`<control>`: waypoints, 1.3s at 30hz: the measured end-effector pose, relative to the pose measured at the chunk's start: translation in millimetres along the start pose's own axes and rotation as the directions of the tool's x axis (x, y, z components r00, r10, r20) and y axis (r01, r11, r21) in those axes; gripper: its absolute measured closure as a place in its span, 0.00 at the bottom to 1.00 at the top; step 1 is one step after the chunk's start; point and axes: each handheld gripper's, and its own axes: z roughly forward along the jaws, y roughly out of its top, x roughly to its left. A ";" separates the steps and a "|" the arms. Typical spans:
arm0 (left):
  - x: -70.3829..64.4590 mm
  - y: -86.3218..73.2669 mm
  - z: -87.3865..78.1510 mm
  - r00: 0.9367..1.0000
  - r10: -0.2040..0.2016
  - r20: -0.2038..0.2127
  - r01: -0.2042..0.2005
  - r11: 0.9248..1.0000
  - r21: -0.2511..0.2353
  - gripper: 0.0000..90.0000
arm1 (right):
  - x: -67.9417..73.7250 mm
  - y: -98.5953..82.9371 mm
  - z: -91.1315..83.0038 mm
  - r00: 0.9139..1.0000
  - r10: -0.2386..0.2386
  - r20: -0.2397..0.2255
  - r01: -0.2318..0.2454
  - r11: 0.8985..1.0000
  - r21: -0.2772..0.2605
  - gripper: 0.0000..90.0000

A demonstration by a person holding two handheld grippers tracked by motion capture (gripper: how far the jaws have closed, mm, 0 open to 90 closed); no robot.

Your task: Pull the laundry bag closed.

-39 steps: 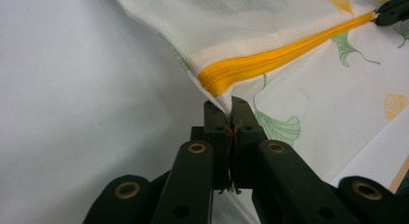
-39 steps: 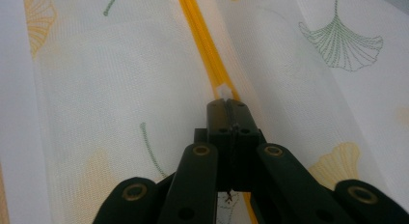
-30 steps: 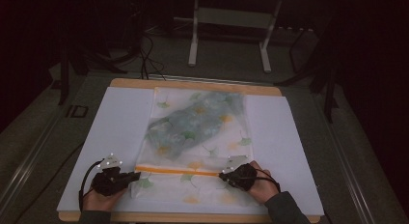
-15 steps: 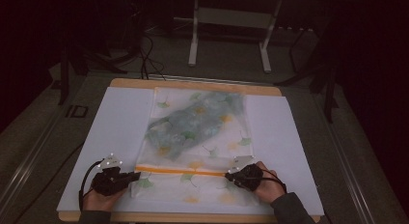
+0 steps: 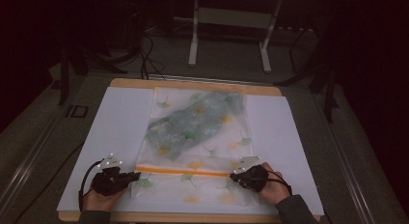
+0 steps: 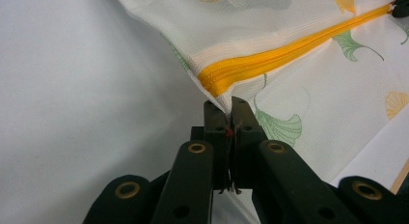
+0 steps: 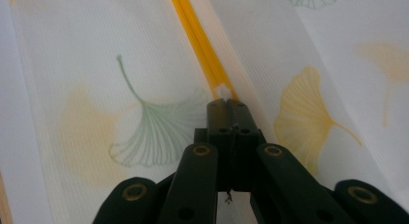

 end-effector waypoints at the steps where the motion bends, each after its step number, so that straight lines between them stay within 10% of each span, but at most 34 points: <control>1: -0.2 -0.2 -0.1 1.000 -0.003 0.000 0.003 1.000 -0.002 0.98 | -0.5 -1.2 -0.9 1.000 0.003 0.003 -0.003 1.000 0.004 1.00; 31: -10.6 -0.9 7.4 0.999 0.027 0.025 -0.028 0.999 0.041 0.97 | -28.1 -51.2 -39.7 0.992 0.111 0.059 -0.114 0.993 0.042 1.00; 39: -5.7 -3.5 2.2 1.000 -0.001 -0.002 0.001 1.000 0.020 0.79 | -37.9 -59.7 -39.5 0.980 0.186 0.063 -0.187 0.982 0.007 0.90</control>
